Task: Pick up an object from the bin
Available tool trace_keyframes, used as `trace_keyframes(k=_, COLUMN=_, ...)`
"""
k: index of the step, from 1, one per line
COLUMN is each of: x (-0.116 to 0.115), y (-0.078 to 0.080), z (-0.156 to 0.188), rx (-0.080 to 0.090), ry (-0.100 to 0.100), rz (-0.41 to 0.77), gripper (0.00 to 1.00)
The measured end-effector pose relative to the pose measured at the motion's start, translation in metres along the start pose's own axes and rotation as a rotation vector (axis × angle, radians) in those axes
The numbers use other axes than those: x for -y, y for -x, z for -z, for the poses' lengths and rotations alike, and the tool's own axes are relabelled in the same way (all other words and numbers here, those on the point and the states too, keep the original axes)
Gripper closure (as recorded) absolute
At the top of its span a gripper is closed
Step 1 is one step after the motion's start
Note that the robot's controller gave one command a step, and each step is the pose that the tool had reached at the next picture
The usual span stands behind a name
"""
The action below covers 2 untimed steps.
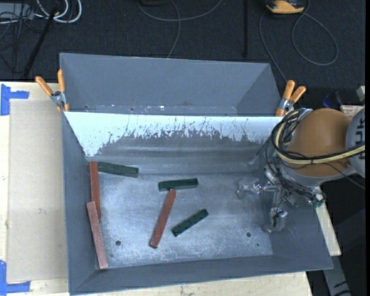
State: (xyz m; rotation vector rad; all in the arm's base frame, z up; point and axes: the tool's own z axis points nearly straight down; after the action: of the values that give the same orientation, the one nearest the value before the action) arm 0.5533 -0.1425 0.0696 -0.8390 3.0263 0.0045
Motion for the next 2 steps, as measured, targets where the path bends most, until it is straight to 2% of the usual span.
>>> trace_keyframes(k=1, x=-0.129, y=0.047, z=0.021, rx=-0.002, ry=0.002, rz=0.247, gripper=0.0)
trace_keyframes(k=2, x=-0.169, y=0.113, z=-0.001, rx=0.004, ry=-0.001, rz=0.327, gripper=0.0)
